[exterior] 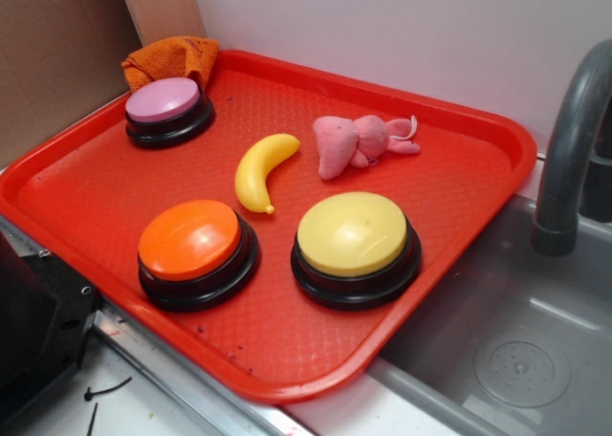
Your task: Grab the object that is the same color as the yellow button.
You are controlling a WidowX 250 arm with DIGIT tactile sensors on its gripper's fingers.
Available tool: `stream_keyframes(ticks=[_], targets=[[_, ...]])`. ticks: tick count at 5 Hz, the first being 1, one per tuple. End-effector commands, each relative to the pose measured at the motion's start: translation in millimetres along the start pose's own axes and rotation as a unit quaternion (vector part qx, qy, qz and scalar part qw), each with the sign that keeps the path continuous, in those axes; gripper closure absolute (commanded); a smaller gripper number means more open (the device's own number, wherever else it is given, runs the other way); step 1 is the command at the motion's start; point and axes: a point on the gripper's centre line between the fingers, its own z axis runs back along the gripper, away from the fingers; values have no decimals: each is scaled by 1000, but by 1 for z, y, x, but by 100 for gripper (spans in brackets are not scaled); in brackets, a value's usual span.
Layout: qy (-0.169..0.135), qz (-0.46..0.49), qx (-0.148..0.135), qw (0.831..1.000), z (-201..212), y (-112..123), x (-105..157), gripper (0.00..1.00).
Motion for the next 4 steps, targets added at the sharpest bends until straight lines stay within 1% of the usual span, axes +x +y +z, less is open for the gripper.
stream_keyframes(ticks=[1, 2, 3, 4], targets=[[-49, 52, -3, 997, -34, 1, 28, 0], [-74, 99, -6, 992, -60, -1, 43, 0], [-82, 166, 18, 982, -88, -10, 61, 0], [-98, 217, 20, 971, -117, -11, 90, 0]])
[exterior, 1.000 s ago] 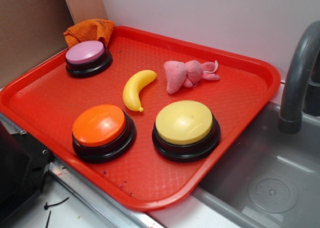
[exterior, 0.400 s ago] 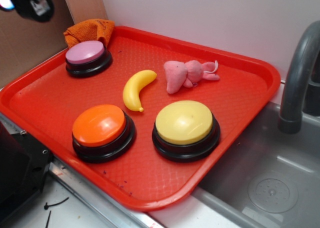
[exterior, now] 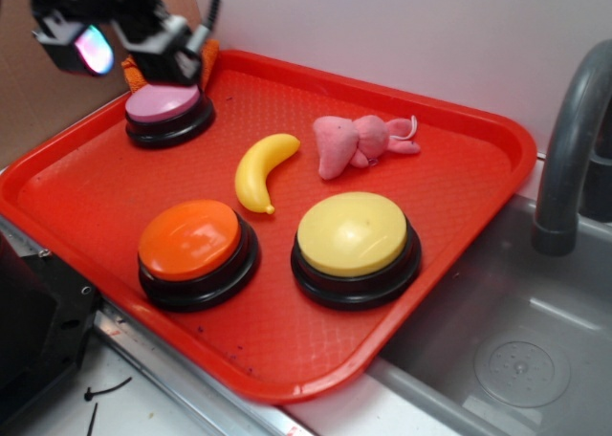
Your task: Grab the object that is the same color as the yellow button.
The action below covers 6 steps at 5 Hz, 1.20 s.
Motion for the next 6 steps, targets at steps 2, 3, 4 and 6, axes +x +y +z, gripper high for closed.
stream_keyframes(ticks=[2, 3, 4, 6], targets=[[-56, 125, -12, 991, -90, -26, 60, 0], [-48, 134, -4, 990, -106, -25, 63, 0], [-38, 146, 3, 989, -120, -17, 61, 0], [-25, 150, 4, 988, -131, -13, 65, 100]])
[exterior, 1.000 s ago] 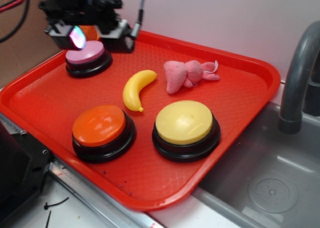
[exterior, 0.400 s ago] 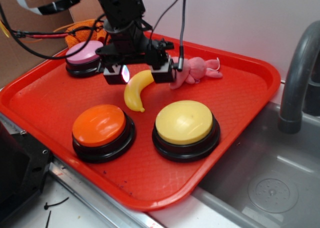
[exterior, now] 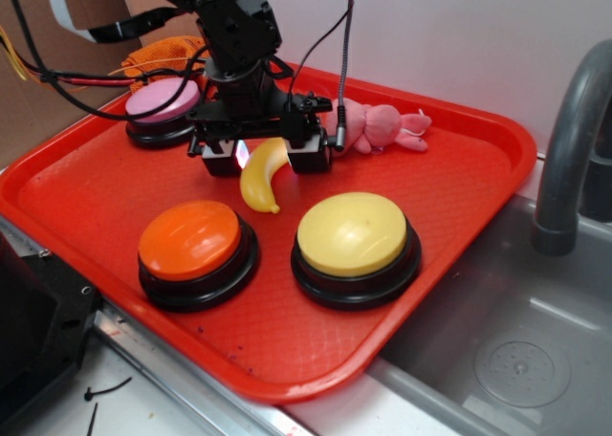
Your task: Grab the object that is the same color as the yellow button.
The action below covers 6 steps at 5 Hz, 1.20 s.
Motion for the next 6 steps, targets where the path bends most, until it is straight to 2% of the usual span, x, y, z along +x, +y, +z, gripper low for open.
stream_keyframes(ticks=[1, 2, 3, 4, 5, 6], targets=[[2, -13, -15, 1000, 4, 1, 15, 100], [21, -74, -35, 996, 20, 2, 20, 100], [54, -171, -48, 983, 54, 7, 33, 100], [51, -272, -52, 960, 95, 11, 43, 100], [20, -297, -46, 953, 131, 15, 45, 100], [13, -316, -72, 946, 166, 28, 43, 100]])
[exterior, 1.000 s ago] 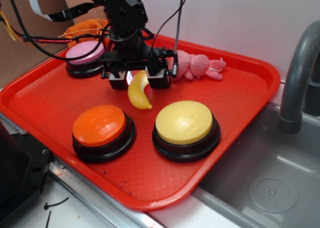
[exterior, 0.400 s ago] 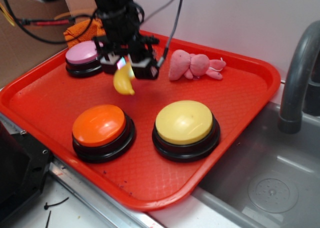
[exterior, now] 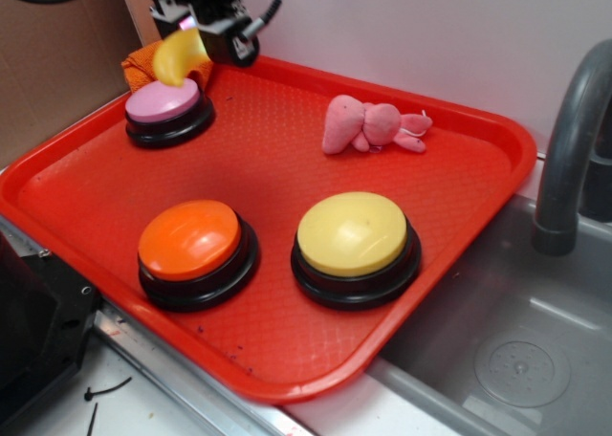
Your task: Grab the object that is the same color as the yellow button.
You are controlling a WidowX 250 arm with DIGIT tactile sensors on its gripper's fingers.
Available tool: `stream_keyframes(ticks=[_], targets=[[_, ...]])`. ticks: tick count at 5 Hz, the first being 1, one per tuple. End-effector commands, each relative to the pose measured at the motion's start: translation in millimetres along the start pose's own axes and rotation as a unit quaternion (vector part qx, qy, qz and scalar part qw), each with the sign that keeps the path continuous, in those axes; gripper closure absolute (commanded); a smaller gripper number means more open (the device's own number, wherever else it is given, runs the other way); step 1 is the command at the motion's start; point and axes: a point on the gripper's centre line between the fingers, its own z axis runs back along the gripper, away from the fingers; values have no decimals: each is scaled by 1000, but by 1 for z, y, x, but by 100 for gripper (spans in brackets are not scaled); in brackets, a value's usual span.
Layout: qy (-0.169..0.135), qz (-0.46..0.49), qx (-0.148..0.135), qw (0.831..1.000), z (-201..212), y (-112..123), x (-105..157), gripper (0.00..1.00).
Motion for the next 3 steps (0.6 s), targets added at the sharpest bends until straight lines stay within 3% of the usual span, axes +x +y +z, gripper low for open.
stream_keyframes(ticks=[1, 2, 3], targets=[[-58, -9, -16, 998, 71, 17, -9, 100], [-41, -4, -29, 999, 65, 25, -12, 100], [-11, 27, -12, 999, 51, 29, -10, 100]])
